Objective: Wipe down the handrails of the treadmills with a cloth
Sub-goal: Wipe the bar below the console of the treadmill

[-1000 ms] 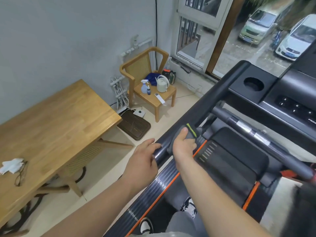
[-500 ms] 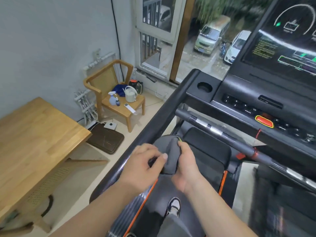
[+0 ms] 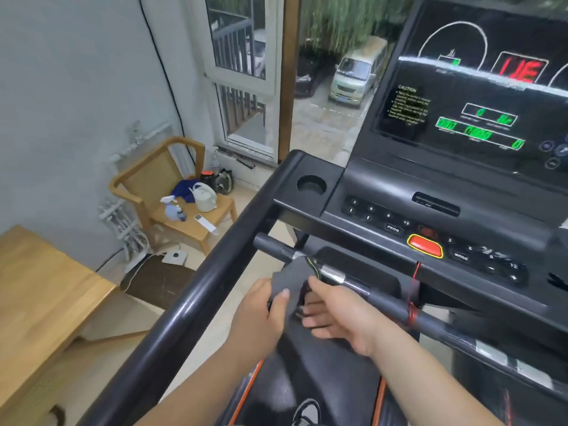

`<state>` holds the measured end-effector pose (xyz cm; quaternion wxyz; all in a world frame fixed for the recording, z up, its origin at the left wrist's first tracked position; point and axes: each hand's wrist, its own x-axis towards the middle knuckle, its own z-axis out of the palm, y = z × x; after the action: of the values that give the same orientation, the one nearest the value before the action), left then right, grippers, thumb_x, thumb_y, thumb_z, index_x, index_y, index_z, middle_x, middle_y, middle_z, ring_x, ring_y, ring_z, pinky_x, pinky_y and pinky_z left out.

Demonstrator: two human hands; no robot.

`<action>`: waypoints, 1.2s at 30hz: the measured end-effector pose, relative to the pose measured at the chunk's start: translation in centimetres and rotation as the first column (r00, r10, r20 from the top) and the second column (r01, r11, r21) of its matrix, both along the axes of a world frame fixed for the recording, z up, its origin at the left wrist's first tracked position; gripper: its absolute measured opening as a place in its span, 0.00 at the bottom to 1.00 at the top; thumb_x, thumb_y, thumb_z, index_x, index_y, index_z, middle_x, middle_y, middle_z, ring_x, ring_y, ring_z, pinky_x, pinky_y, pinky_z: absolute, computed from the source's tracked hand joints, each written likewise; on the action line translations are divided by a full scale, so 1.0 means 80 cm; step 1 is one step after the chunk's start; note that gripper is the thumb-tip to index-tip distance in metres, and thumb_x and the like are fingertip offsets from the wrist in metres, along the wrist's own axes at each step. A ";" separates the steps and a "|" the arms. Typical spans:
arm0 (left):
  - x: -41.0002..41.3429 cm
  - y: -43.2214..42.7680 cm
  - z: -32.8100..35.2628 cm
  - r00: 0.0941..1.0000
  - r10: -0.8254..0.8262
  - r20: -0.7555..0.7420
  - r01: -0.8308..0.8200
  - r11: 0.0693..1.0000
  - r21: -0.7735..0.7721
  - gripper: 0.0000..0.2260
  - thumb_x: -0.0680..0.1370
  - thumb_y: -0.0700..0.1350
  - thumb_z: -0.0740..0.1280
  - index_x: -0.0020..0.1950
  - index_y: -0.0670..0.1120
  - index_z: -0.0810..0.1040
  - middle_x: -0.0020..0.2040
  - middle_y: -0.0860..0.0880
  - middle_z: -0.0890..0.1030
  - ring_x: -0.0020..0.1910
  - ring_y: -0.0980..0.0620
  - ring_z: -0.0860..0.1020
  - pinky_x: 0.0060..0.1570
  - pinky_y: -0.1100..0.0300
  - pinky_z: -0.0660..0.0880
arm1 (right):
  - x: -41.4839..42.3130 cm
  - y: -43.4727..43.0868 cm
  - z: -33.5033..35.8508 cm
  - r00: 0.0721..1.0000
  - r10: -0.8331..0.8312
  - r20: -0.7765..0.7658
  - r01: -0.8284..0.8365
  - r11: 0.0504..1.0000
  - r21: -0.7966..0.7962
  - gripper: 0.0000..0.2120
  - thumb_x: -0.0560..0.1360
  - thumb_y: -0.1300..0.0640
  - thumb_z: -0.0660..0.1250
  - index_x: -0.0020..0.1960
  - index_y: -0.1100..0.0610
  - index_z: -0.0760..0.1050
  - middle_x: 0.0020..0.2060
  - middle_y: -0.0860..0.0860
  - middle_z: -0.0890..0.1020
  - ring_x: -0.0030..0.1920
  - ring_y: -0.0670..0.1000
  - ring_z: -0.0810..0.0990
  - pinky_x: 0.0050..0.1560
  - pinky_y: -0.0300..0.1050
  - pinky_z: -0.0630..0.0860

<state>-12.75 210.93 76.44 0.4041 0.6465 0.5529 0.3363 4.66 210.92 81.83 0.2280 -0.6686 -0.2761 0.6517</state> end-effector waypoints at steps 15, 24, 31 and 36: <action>0.036 0.167 0.043 0.960 -0.150 -0.237 0.133 0.987 -0.084 0.12 0.83 0.48 0.64 0.66 0.54 0.77 0.57 0.57 0.83 0.58 0.58 0.79 0.55 0.59 0.73 | 0.133 0.059 -0.044 0.550 0.428 0.717 -0.524 0.846 -0.103 0.47 0.67 0.39 0.78 0.80 0.50 0.62 0.75 0.50 0.69 0.75 0.53 0.68 0.72 0.52 0.70; 0.025 0.171 -0.047 0.583 -0.236 -0.777 0.512 0.850 0.125 0.30 0.80 0.69 0.56 0.73 0.50 0.75 0.71 0.47 0.74 0.71 0.41 0.70 0.75 0.39 0.61 | 0.128 0.047 -0.062 0.324 0.459 0.827 -0.465 0.839 -0.283 0.27 0.68 0.40 0.73 0.64 0.47 0.75 0.58 0.49 0.76 0.62 0.55 0.77 0.55 0.49 0.78; 0.025 0.213 -0.031 0.353 -0.316 -0.881 0.637 0.771 -0.021 0.46 0.69 0.84 0.44 0.69 0.53 0.75 0.56 0.47 0.78 0.58 0.41 0.76 0.74 0.42 0.62 | 0.140 0.032 -0.066 0.413 0.392 0.822 -0.356 0.900 -0.251 0.25 0.68 0.42 0.74 0.63 0.44 0.74 0.56 0.46 0.83 0.59 0.53 0.81 0.50 0.44 0.77; 0.081 0.190 -0.027 0.306 -0.296 -0.905 0.593 0.803 -0.062 0.35 0.78 0.74 0.43 0.58 0.51 0.78 0.54 0.47 0.78 0.54 0.41 0.74 0.53 0.47 0.72 | 0.150 0.035 -0.066 0.485 0.356 0.799 -0.321 0.922 -0.216 0.26 0.68 0.44 0.78 0.63 0.46 0.75 0.58 0.45 0.82 0.61 0.52 0.81 0.56 0.45 0.78</action>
<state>-6.30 226.14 74.30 0.0363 0.9008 0.4206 -0.1017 16.63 213.75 76.56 -0.0734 -0.8309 -0.4639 0.2985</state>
